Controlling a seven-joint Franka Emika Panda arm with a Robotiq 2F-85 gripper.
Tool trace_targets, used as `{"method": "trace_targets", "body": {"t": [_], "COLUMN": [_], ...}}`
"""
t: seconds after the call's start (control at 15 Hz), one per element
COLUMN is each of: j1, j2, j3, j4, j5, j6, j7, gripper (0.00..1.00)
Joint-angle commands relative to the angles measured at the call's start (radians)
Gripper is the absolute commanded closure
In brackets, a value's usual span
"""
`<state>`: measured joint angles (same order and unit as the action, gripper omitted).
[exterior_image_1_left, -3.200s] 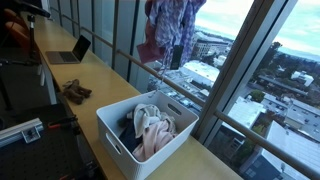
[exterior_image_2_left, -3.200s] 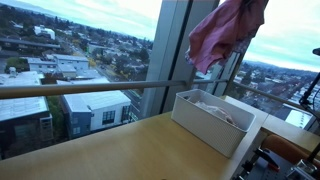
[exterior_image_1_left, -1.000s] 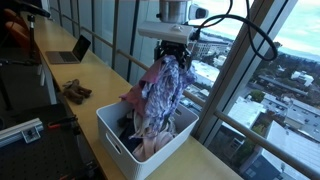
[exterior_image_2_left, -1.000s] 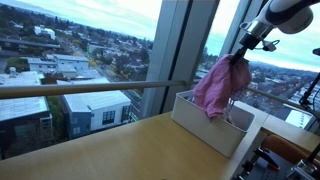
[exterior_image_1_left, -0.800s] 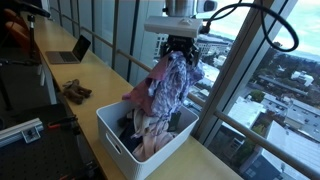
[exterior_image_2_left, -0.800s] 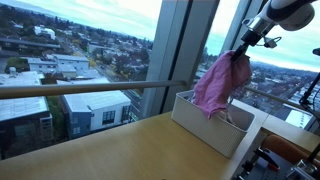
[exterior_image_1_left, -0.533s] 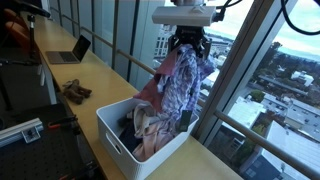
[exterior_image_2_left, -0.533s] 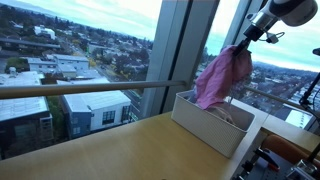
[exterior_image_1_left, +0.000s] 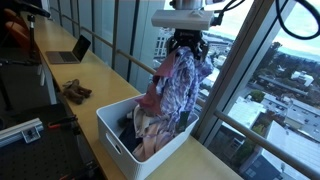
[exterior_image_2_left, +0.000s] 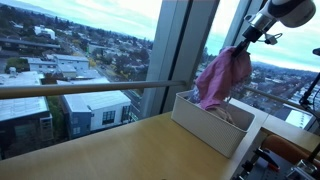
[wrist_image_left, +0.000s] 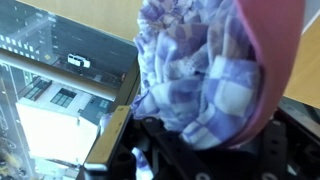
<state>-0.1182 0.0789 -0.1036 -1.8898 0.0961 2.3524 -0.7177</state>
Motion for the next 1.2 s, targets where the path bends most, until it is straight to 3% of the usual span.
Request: {"method": "trace_targets", "body": {"t": [0.0,0.47,0.6,0.8,1.13], "j1": [-0.002,-0.022,-0.031,-0.037,-0.004], "j2": [0.017,0.091,0.115,0.128,0.025], "j3": [0.025,0.041,0.041,0.044,0.074], "j4": [-0.028,-0.069,-0.062,-0.064,-0.126], "j5": [0.052,0.080,0.076,0.059,0.046], "j6": [0.006,0.004,-0.003,-0.011,-0.004], "j7": [-0.035,-0.036,-0.026,-0.007,0.012], "gripper": [0.96,0.98,0.72,0.58,0.20]}}
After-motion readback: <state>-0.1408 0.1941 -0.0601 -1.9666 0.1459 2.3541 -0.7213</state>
